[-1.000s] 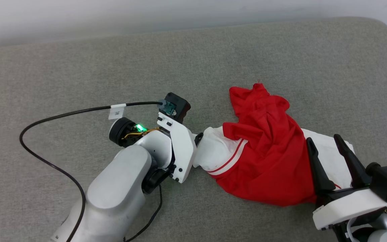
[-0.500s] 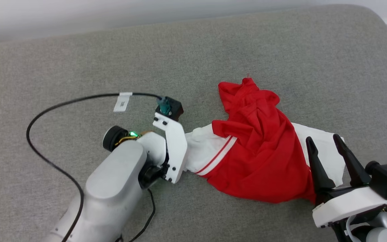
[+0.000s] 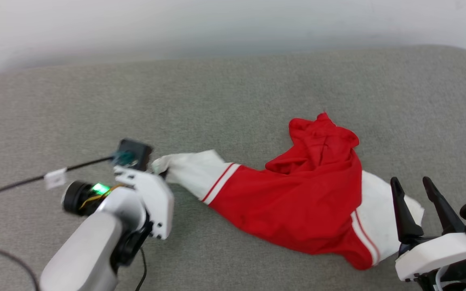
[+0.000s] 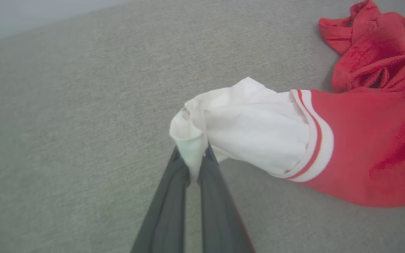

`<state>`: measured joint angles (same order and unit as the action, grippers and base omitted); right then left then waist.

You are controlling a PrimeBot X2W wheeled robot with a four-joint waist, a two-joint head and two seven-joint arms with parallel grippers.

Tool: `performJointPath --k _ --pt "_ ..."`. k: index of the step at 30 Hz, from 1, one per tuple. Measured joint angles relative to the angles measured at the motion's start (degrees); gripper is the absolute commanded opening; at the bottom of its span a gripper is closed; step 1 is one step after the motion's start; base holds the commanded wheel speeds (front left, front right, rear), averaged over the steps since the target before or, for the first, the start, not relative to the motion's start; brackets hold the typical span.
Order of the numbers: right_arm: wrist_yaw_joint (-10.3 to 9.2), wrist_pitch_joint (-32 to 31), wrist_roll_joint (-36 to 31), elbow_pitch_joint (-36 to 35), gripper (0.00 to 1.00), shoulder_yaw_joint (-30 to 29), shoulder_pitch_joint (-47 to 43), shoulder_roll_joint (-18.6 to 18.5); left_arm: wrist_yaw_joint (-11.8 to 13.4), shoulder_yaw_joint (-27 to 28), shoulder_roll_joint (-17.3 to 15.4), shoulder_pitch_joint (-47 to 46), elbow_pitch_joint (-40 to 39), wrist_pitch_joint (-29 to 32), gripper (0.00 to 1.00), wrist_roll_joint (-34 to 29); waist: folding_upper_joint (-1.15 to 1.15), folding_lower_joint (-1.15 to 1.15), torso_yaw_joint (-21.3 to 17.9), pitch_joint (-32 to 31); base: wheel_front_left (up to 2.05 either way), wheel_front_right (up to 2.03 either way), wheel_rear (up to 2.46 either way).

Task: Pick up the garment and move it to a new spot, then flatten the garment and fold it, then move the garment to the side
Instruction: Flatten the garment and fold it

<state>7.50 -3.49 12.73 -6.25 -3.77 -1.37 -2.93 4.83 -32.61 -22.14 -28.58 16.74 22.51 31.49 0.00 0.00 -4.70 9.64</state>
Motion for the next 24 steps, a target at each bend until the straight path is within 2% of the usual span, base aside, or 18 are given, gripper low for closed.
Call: performJointPath --k 6,11,17,24 --pt "0.00 -4.04 1.68 2.21 1.00 -4.19 -1.31 0.00 7.55 5.89 -4.80 11.78 -10.77 -1.76 0.00 2.35 0.00 0.00 2.03 -2.71 0.00 0.00 0.00" --pt "0.00 -13.83 2.56 7.44 1.00 -8.22 -2.70 -0.53 11.61 8.28 -6.66 19.87 -18.23 -3.08 0.00 3.42 0.00 -0.01 3.19 -3.65 0.00 0.00 0.00" --pt "-0.01 -26.91 6.69 12.32 1.00 -6.90 0.09 -4.85 13.49 8.17 -6.42 22.76 -23.57 -4.39 0.00 2.93 0.00 0.00 3.38 -2.28 0.00 0.00 0.00" --pt "-0.01 -32.31 11.52 17.88 1.00 -0.98 6.84 -8.50 13.56 7.58 -5.39 21.70 -25.10 -6.16 0.00 1.97 0.00 0.00 3.68 0.63 0.00 0.00 0.00"
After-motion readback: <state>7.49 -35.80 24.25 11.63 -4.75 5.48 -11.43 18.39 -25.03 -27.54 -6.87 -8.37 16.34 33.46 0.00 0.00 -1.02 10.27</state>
